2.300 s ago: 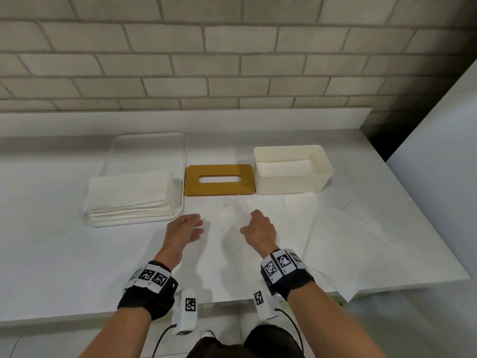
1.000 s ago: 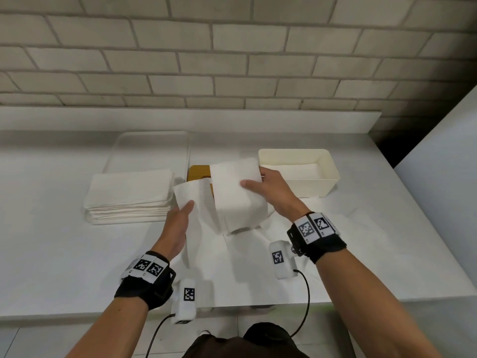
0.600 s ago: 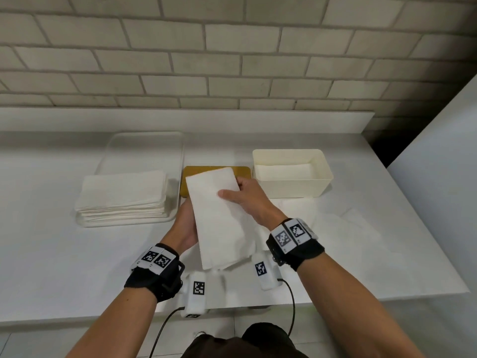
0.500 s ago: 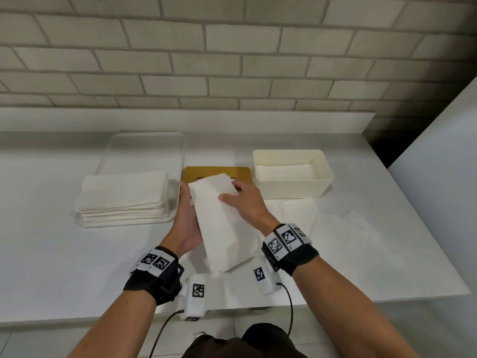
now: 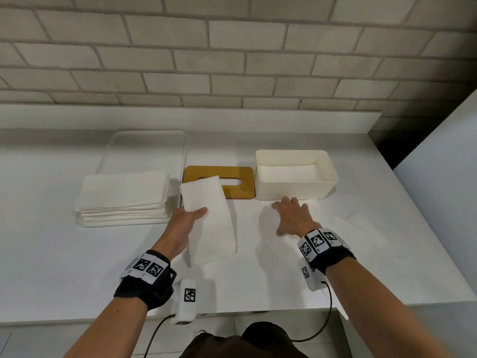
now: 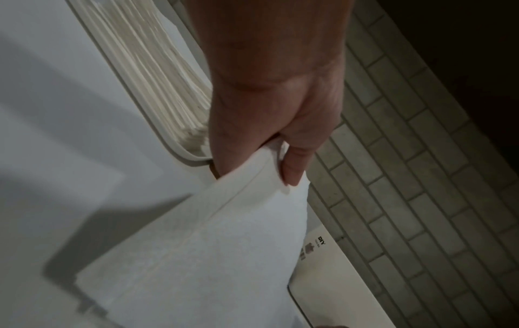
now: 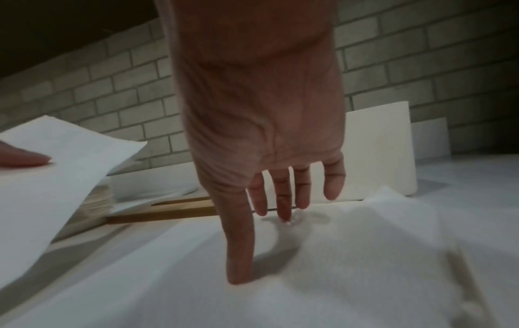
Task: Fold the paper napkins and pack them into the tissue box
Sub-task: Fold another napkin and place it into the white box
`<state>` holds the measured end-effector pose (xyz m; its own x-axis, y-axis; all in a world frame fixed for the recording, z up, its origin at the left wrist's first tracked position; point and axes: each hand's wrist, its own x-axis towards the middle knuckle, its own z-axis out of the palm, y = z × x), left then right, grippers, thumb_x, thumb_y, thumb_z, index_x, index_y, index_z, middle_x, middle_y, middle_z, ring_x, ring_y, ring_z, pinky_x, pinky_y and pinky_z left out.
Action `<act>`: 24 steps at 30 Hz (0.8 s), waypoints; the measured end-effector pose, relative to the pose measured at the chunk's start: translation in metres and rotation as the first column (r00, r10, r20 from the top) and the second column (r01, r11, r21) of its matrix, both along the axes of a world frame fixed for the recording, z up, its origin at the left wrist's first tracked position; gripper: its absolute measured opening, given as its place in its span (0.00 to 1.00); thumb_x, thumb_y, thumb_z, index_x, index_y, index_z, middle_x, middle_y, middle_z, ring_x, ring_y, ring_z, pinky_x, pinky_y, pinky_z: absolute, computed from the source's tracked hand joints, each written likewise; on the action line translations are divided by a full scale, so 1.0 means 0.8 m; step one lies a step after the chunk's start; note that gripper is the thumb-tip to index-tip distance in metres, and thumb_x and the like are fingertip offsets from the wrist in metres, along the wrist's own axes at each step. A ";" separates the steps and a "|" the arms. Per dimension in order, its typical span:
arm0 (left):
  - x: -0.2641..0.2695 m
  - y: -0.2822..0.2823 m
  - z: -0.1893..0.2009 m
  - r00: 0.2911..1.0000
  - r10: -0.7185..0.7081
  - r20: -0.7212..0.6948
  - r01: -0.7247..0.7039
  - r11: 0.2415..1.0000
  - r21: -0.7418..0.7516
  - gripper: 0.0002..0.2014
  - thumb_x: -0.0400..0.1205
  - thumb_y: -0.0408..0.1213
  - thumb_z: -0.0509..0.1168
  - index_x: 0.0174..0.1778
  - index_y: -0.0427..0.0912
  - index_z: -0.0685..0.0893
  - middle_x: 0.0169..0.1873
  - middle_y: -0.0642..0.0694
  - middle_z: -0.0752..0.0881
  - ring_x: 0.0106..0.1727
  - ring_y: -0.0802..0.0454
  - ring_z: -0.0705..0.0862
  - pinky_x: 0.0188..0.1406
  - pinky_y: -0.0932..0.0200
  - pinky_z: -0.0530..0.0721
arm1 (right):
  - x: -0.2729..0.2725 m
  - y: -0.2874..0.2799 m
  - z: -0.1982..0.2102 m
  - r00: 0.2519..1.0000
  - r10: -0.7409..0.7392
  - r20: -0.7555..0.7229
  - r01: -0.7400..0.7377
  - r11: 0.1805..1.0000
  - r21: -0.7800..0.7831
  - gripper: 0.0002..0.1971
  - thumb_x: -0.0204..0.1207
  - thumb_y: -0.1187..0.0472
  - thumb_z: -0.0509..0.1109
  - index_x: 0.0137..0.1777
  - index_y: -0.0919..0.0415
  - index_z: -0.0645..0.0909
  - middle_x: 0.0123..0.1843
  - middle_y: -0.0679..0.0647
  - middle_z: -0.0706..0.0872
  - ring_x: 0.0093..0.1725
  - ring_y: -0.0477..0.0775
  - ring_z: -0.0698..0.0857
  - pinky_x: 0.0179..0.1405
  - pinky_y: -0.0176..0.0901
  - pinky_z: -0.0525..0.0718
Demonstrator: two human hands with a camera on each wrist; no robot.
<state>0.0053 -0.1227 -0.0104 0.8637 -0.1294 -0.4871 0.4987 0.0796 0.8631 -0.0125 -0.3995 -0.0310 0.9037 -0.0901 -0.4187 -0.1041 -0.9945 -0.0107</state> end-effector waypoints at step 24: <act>-0.006 -0.037 0.008 0.991 -0.115 0.073 0.122 0.988 -0.096 0.14 0.85 0.39 0.61 0.64 0.43 0.84 0.62 0.38 0.87 0.62 0.38 0.86 0.69 0.36 0.79 | 0.010 0.081 0.108 0.986 -0.167 0.020 0.044 0.369 0.928 0.30 0.63 0.58 0.84 0.63 0.41 0.77 0.56 0.46 0.84 0.56 0.53 0.86 0.58 0.48 0.86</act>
<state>0.0008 -0.1519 -0.0039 0.8698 -0.2777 -0.4079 0.4507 0.1108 0.8858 -0.0048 -0.3349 0.0556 0.9547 0.1988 -0.2213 -0.1446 -0.3402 -0.9292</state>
